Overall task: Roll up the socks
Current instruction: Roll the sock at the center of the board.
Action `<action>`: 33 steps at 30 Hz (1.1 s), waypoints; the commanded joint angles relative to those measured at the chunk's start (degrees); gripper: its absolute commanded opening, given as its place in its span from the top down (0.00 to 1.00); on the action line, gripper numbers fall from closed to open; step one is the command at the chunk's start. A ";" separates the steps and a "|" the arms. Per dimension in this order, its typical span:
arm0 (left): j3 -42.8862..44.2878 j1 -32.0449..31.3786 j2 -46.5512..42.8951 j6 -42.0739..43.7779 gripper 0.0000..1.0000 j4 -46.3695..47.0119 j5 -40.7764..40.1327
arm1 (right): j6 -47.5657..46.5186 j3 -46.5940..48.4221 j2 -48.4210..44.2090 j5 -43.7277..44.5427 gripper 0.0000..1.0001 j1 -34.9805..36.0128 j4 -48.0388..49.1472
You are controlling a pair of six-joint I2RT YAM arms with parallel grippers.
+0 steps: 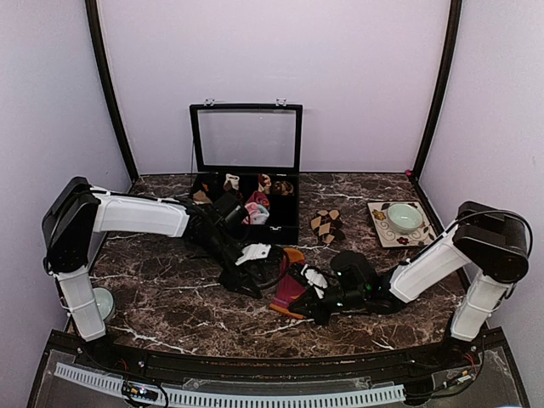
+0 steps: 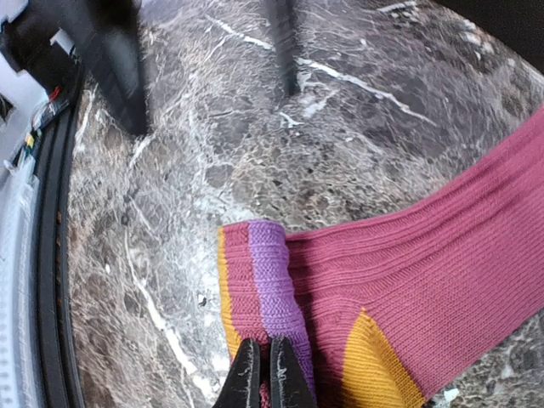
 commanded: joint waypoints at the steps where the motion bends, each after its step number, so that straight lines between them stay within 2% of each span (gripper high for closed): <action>1: -1.98 -3.20 -0.33 5.61 0.47 1.01 0.25 | 7.71 -1.71 4.88 -2.69 0.99 -3.06 -10.35; 12: -4.90 -9.28 0.32 8.87 0.48 13.87 -9.68 | 16.22 0.77 9.69 -10.63 1.00 -7.89 -12.31; 21: -2.98 -9.50 4.48 9.86 0.51 14.85 -15.12 | 19.80 1.16 12.61 -14.31 1.00 -9.96 -11.00; 26: -2.37 -9.50 5.89 8.86 0.61 14.99 -15.52 | 21.16 1.72 13.43 -14.99 1.00 -10.20 -10.59; 30: -1.19 -9.50 7.13 6.72 0.77 14.04 -15.23 | 21.74 1.61 12.79 -14.20 0.97 -10.30 -10.46; 33: -0.29 -9.21 8.42 4.78 0.89 12.27 -14.07 | 22.12 1.11 11.67 -12.81 0.89 -10.31 -10.34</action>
